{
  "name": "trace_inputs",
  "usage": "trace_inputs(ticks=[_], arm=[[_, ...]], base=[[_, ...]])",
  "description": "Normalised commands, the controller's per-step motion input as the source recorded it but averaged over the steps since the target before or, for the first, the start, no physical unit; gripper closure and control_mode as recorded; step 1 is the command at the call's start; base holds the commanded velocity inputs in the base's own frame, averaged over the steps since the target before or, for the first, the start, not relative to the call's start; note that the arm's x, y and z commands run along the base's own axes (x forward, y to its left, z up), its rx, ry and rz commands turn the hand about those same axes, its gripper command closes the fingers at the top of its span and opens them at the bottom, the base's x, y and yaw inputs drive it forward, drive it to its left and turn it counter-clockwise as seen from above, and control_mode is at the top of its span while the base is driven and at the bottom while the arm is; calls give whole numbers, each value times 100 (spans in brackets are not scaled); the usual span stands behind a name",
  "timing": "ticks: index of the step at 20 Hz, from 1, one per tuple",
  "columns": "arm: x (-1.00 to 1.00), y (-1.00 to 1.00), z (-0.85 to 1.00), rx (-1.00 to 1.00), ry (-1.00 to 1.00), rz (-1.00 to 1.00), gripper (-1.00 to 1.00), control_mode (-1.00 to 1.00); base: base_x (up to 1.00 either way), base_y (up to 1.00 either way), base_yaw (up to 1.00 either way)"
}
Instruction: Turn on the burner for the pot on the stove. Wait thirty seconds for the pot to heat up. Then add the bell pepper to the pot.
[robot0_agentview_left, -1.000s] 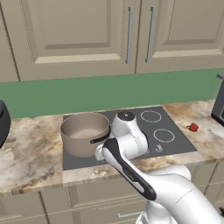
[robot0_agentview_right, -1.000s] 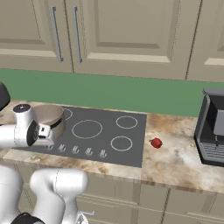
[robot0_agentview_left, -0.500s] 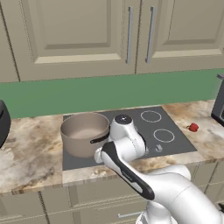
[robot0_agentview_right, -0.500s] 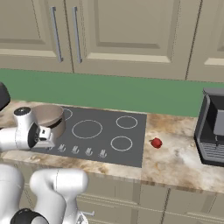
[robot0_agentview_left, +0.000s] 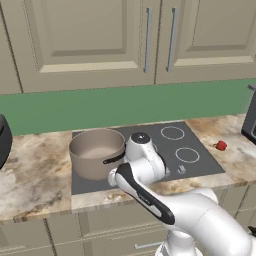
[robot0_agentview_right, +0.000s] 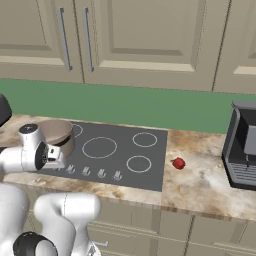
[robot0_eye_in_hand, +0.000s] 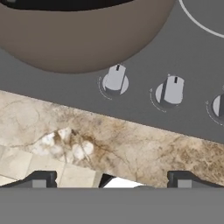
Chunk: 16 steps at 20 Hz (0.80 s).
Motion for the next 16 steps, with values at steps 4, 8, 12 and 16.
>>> trace_inputs(ticks=[4,8,12,16], arm=[[23,0,0,0,0,0,-100,-100],[19,0,0,0,0,0,-100,-100],[18,0,0,0,-2,0,-100,-100],[14,0,0,1,-3,0,-100,-100]], base=[[0,0,0],[0,0,0],[0,0,0],[0,0,0]])
